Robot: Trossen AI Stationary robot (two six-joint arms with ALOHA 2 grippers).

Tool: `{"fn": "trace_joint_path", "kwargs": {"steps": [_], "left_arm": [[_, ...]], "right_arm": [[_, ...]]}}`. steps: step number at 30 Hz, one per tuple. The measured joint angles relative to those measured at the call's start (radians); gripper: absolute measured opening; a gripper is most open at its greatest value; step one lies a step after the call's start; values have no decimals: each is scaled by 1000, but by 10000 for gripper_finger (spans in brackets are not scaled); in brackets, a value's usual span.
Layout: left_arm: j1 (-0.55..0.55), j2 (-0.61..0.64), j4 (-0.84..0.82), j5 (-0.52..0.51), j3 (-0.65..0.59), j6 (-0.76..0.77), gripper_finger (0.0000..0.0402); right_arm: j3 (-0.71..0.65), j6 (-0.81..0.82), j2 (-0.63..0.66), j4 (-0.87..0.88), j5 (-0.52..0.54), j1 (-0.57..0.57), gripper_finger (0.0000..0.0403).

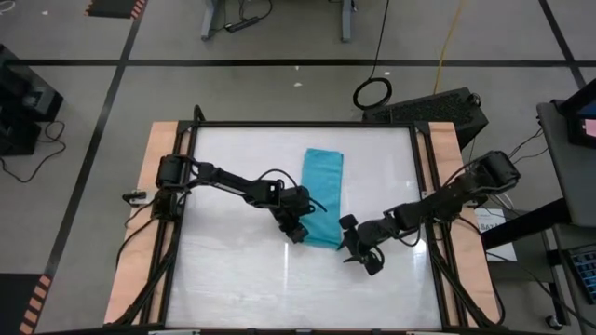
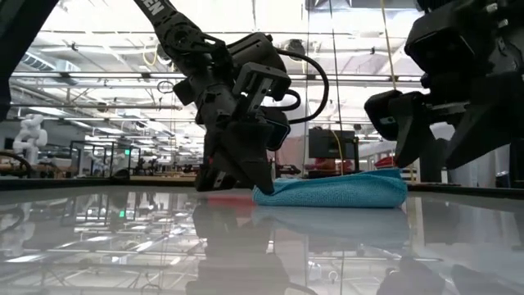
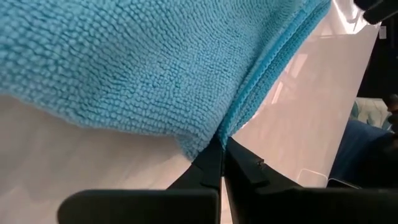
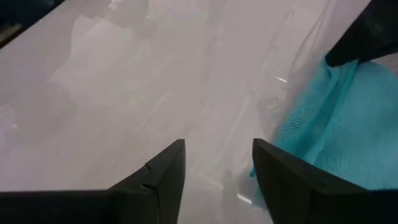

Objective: Roll towel
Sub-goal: Roll the blue towel

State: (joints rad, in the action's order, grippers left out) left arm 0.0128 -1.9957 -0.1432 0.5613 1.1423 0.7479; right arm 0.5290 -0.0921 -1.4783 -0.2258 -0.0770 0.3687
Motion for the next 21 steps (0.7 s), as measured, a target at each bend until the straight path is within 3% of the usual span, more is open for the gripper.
{"fn": "trace_joint_path", "kwargs": {"steps": [6,11,21], "left_arm": [[0,0,0,0,0,5,8],[0,0,-2,0,0,5,8],[0,1,6,6,1,-1,9]], "right_arm": [[49,-56,-58,-8,7,-2,144],[57,-41,-86,16,85,-26,127],[57,51,-144,42,78,-48,140]]}}
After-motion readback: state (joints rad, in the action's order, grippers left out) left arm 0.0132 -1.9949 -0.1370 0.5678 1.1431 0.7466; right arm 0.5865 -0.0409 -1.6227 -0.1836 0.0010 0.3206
